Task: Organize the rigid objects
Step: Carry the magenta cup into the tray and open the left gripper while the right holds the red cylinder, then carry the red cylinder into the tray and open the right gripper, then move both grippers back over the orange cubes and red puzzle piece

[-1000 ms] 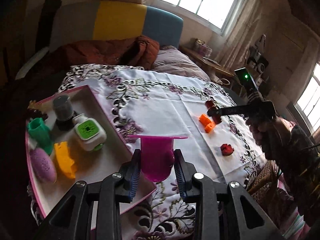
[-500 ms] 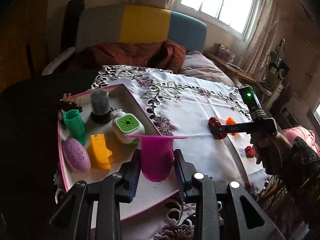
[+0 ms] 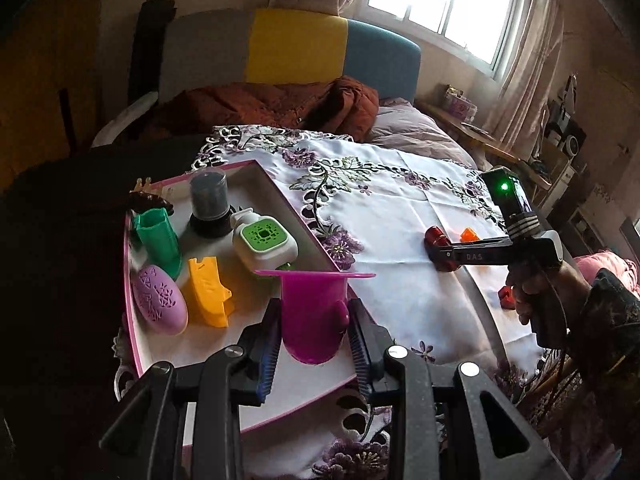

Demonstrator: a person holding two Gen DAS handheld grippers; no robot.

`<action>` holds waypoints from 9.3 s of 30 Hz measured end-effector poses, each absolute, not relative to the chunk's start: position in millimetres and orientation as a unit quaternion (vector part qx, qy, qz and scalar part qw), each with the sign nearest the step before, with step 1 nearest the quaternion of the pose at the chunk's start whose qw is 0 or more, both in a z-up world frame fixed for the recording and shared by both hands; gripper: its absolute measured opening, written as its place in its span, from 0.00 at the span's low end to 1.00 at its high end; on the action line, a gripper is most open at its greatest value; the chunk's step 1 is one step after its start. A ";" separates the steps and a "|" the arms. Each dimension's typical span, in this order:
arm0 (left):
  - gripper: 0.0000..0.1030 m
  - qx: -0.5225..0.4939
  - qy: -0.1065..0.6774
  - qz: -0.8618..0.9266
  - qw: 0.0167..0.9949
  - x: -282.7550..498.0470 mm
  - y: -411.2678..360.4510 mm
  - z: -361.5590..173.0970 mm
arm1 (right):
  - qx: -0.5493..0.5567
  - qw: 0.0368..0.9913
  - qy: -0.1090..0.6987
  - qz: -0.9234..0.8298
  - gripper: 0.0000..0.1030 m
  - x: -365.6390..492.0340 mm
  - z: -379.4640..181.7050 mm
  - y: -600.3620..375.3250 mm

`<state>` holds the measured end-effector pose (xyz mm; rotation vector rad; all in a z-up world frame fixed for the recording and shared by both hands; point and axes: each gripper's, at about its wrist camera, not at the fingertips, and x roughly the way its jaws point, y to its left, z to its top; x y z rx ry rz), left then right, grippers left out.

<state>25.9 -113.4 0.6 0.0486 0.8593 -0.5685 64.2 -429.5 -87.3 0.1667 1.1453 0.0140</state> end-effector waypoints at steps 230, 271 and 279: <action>0.33 0.041 0.403 -0.146 0.903 21.7 -47.9 -5.6 | 0.034 0.918 0.394 -0.024 0.74 23.7 2.3 -335.5; 0.32 0.122 0.441 -0.416 0.786 44.1 -295.3 -18.5 | 0.375 0.831 0.285 -0.295 0.85 -42.8 -18.9 -575.2; 0.32 0.127 0.474 -0.470 0.734 54.1 -367.8 -40.5 | 0.391 0.832 0.274 -0.284 0.86 -45.7 -17.8 -578.5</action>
